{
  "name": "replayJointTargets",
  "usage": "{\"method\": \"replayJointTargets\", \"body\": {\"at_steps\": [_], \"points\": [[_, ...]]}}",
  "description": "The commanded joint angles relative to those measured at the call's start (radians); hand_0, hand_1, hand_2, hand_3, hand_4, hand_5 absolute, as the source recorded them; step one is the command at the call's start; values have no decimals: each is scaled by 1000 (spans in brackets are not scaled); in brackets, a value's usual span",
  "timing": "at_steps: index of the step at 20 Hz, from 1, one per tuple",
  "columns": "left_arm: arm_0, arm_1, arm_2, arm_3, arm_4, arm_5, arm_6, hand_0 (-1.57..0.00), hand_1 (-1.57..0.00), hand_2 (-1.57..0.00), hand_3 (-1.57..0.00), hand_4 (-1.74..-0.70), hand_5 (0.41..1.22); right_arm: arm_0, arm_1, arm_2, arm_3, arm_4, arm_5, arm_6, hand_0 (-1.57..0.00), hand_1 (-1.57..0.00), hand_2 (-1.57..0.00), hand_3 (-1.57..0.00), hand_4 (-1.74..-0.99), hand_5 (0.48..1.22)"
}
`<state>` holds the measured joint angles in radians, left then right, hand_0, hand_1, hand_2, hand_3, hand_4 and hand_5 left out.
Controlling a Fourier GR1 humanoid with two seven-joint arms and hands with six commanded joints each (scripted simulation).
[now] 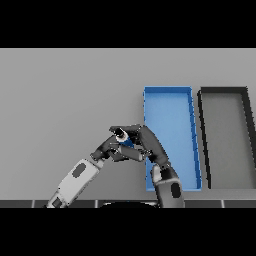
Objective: Pick up the blue pipe and place it into the blue bin.
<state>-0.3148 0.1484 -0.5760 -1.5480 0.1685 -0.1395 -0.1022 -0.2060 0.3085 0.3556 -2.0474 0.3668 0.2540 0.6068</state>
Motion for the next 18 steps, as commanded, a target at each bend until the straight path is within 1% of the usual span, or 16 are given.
{"method": "replayJointTargets", "body": {"at_steps": [1,2,3,4,5,6,8,10,11,12,13,14,15,16,17,18], "points": [[-6,0,2,2,10,0,7,-1571,-1571,-1571,-1464,-1713,1221,-13,2,-2,1,6,-1,0,-1425,-1425,-1432,-1304,-1665,987],[-13,-10,1,15,14,3,12,-1571,-1571,-1571,-1441,-1718,1221,-18,0,-10,10,11,4,-1,-1454,-1454,-1460,-1357,-1680,1034],[-11,8,6,-1,18,-4,26,-1571,-1571,-1571,-1437,-1722,1221,-6,1,6,10,20,1,-29,-1478,-1478,-1482,-1400,-1692,1071],[-9,5,-5,-6,10,-1,26,-1571,-1571,-1571,-1437,-1725,1221,1,-2,9,-2,19,9,-28,-1496,-1496,-1500,-1434,-1702,1101],[-15,8,-1,-2,6,1,34,-1571,-1571,-1571,-1433,-1728,1221,4,1,17,10,33,4,-44,-1511,-1511,-1514,-1462,-1710,1125],[-20,6,-4,-1,3,5,37,-1571,-1571,-1571,-1428,-1730,1221,4,4,16,3,33,-5,-35,-1523,-1523,-1526,-1484,-1716,1144],[-21,7,-8,0,-6,23,49,-1571,-1571,-1571,-1422,-1731,1221,2,4,9,14,39,-26,-44,-1540,-1540,-1542,-1515,-1725,1172],[-18,23,-11,-8,-35,51,14,-1571,-1571,-1571,-1454,-1724,1221,7,1,19,3,54,-41,-52,-1551,-1551,-1552,-1535,-1731,1190],[-16,34,-14,-15,-52,59,19,-1462,-1342,-1293,-1166,-1599,1221,10,1,29,6,66,-49,-60,-1555,-1555,-1556,-1542,-1733,1196],[-17,40,-17,-17,-51,40,23,-1169,-1073,-1034,-933,-1475,1221,1,2,30,12,70,-54,-51,-1558,-1558,-1559,-1548,-1734,1201],[-20,49,-23,-14,-52,9,14,-935,-858,-827,-746,-1372,1221,-3,3,29,15,62,-61,-38,-1561,-1561,-1561,-1553,-1736,1205],[-27,54,-22,-9,-56,-7,3,-748,-687,-662,-596,-1282,1221,-5,5,38,8,67,-73,-20,-1563,-1563,-1563,-1556,-1737,1208],[-27,64,-24,-2,-66,-20,-1,-598,-549,-529,-477,-1206,1221,-7,3,36,14,64,-84,-8,-1565,-1565,-1565,-1559,-1738,1211],[-19,77,-31,-19,-78,-15,-19,-478,-439,-423,-381,-1136,1132,-9,3,49,9,65,-90,-4,-1566,-1566,-1566,-1562,-1738,1213],[-28,78,-31,-15,-73,-11,15,-383,-351,-338,-305,-1085,1029,-8,2,53,5,69,-98,-12,-1567,-1567,-1567,-1563,-1739,1214],[-23,81,-32,-21,-70,-4,73,-306,-281,-270,-244,-1047,938,-5,1,52,3,75,-111,-45,-1568,-1568,-1568,-1565,-1739,1216]]}}
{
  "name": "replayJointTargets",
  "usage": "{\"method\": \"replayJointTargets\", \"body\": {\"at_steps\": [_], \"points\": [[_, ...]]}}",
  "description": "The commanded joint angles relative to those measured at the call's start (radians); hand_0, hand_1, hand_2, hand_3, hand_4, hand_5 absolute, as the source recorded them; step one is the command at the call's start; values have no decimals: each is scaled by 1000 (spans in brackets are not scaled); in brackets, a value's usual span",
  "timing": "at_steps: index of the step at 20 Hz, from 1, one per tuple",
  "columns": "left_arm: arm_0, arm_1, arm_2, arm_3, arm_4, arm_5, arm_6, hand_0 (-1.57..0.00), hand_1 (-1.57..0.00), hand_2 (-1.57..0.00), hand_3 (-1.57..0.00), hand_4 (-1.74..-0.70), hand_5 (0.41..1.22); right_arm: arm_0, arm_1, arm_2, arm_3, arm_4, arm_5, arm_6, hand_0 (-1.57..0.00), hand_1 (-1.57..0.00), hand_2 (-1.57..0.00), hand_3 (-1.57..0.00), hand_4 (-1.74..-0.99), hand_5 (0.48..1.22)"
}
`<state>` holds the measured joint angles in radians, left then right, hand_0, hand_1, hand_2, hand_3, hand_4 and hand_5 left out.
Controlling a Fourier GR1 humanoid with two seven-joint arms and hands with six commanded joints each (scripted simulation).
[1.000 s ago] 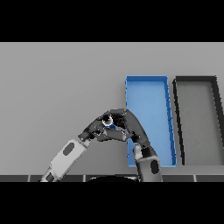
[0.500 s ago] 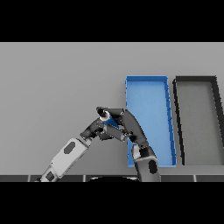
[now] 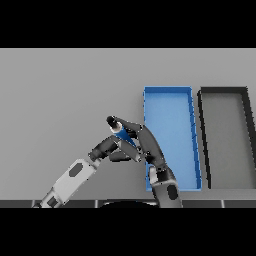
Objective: Pick up the blue pipe and place it into the blue bin.
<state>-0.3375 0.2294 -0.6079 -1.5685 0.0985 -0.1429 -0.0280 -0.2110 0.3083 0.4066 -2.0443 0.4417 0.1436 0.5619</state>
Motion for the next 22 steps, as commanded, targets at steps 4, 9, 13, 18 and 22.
{"method": "replayJointTargets", "body": {"at_steps": [4,9,13,18,22], "points": [[13,-6,1,8,20,-3,48,-125,-114,-110,-99,-970,647,-13,3,0,4,10,-21,-24,-1570,-1570,-1570,-1569,-1740,1219],[14,-13,-4,19,-4,20,68,-40,-37,-35,-32,-938,495,-3,6,-24,-3,-60,-33,-53,-1571,-1571,-1571,-1570,-1741,1220],[8,-5,5,26,3,9,71,-16,-14,-14,-12,-913,470,-69,12,-66,-52,-161,-74,31,-1571,-1571,-1571,-1571,-1741,1221],[6,-10,-4,34,1,3,93,-5,-4,-4,-3,-906,441,-278,-24,-258,-52,-318,-58,38,-1571,-1571,-1571,-1571,-1741,1221],[7,-1,2,19,5,7,106,-1,-1,-1,-1,-902,432,-440,-208,-434,-37,-361,-197,47,-1571,-1571,-1571,-1571,-1741,1221]]}}
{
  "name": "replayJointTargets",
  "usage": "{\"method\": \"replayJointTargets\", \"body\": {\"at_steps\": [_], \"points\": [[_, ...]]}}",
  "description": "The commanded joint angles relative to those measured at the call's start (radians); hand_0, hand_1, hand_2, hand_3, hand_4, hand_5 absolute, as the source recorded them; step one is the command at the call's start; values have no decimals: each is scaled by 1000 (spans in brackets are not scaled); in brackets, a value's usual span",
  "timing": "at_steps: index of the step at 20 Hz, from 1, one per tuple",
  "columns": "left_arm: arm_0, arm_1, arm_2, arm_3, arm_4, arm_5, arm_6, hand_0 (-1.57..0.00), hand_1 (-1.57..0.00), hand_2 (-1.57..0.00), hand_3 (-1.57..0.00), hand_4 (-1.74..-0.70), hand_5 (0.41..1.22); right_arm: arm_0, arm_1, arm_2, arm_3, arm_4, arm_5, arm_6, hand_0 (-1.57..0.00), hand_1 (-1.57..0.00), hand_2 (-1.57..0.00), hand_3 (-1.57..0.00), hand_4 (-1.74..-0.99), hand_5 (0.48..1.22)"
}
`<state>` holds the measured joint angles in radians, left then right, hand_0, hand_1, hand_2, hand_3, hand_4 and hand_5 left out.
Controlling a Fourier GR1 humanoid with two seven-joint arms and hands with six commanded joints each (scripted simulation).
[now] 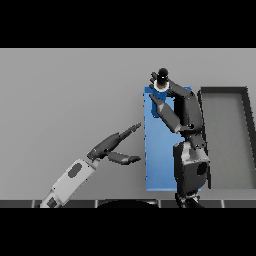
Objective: Pick up the blue pipe and place it into the blue bin.
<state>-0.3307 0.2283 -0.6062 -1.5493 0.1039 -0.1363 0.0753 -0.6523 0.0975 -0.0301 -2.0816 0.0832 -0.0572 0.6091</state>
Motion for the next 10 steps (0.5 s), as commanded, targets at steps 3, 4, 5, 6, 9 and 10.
{"method": "replayJointTargets", "body": {"at_steps": [3,4,5,6,9,10], "points": [[1,9,1,-3,0,-3,9,0,0,0,0,-890,425,28,-191,-74,27,-86,-89,1,-1571,-1571,-1571,-1571,-1741,1221],[13,13,-2,-12,-1,-2,-1,0,0,0,0,-890,421,44,-263,-90,35,-134,-130,0,-1571,-1571,-1571,-1571,-1741,1221],[6,13,1,-6,-2,-1,3,0,0,0,0,-890,415,67,-335,-105,39,-178,-176,0,-1571,-1571,-1571,-1571,-1741,1221],[11,11,-2,1,-10,2,-9,0,0,0,1,-886,412,105,-412,-108,30,-223,-214,0,-1571,-1571,-1571,-1571,-1741,1221],[6,21,-6,-1,-23,3,-28,1,1,1,1,-874,413,295,-604,-96,-20,-366,-360,1,-1571,-1571,-1571,-1571,-1741,1221],[6,24,-6,-5,-23,6,-24,1,1,1,1,-871,415,344,-616,-87,-24,-379,-406,-3,-1571,-1571,-1571,-1571,-1741,1221]]}}
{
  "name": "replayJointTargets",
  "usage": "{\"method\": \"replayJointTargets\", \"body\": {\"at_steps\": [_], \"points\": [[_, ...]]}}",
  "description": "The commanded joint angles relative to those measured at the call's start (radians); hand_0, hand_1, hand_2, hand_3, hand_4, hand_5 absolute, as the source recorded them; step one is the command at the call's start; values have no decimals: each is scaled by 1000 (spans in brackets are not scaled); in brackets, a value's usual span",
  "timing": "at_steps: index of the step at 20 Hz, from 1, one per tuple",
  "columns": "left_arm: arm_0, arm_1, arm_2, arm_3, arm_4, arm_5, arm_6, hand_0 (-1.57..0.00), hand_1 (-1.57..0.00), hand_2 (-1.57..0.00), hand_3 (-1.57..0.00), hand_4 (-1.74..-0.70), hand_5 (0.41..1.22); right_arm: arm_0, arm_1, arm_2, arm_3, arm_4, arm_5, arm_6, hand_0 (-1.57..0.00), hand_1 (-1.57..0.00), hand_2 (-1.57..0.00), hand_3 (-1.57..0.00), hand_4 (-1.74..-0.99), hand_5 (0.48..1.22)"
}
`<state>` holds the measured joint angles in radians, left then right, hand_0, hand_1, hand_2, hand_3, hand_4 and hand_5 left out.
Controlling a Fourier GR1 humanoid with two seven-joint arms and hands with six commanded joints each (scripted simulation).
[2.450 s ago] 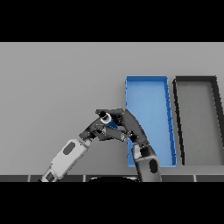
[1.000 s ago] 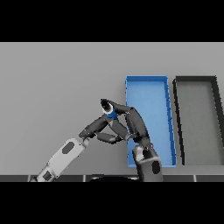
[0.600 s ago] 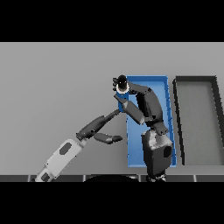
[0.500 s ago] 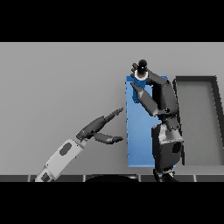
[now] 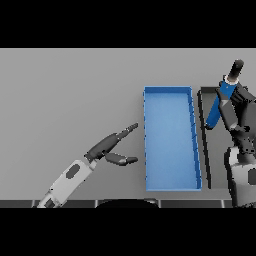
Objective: Pick up the blue pipe and place it into the blue bin.
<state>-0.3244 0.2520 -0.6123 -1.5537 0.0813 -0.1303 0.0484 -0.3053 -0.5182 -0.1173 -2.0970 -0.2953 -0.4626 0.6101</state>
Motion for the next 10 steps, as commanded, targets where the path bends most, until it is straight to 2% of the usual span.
{"method": "replayJointTargets", "body": {"at_steps": [1,3,6,10], "points": [[0,-2,-1,-4,4,0,8,1,1,1,1,-869,418,47,-7,-1,-9,-15,-20,0,-1571,-1571,-1571,-1571,-1741,1221],[2,3,-5,-9,6,1,3,1,1,1,1,-865,419,156,-12,23,-21,-31,-84,-3,-1571,-1571,-1571,-1571,-1741,1221],[11,-3,-16,-14,13,6,2,1,1,1,1,-875,422,342,8,79,-84,-48,-147,0,-1571,-1571,-1571,-1571,-1741,1221],[19,8,-13,-28,32,10,10,1,1,1,1,-880,427,518,85,189,-114,-16,-237,-2,-1571,-1571,-1571,-1571,-1741,1221]]}}
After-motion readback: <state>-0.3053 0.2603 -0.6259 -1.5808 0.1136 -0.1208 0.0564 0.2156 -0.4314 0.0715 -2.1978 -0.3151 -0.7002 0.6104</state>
